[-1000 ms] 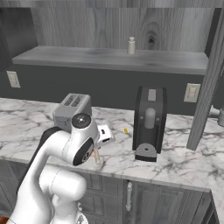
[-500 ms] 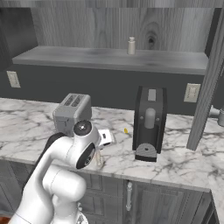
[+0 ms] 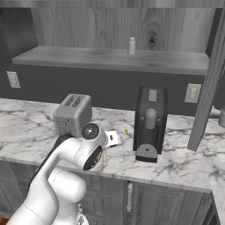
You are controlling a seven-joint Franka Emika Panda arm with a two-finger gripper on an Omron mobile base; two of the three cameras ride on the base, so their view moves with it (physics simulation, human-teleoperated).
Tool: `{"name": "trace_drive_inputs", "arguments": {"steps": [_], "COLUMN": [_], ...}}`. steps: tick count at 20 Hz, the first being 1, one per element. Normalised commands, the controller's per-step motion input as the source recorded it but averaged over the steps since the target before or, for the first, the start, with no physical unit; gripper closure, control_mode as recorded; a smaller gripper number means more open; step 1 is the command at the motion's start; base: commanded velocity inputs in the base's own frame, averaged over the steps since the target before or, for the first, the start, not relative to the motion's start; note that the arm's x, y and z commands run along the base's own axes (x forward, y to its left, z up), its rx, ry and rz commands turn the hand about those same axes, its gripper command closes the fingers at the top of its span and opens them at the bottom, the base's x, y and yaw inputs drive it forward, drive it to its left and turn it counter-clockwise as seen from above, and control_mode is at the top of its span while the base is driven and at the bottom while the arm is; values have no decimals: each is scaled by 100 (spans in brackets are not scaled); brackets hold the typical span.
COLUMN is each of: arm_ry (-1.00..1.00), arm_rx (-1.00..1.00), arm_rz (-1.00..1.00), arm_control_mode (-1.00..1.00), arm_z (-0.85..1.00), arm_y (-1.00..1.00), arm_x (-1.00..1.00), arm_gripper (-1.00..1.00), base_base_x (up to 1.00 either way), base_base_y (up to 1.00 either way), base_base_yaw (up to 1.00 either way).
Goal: Pick the bar soap and dish brush from the cabinet and place them on the counter.
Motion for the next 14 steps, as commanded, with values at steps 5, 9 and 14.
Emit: {"name": "trace_drive_inputs", "arguments": {"steps": [5, 9, 14], "arm_ry": [-5, -7, -7], "arm_rx": [2, 1, 1], "arm_rz": [-4, -3, -3], "arm_control_mode": [-100, -100, -100], "arm_z": [-30, -37, -43], "arm_y": [5, 14, 15], "arm_x": [29, 19, 16], "arm_gripper": [100, 100, 100], "base_base_x": [0, 0, 0], "base_base_y": [0, 0, 0], "base_base_yaw": [0, 0, 0]}}
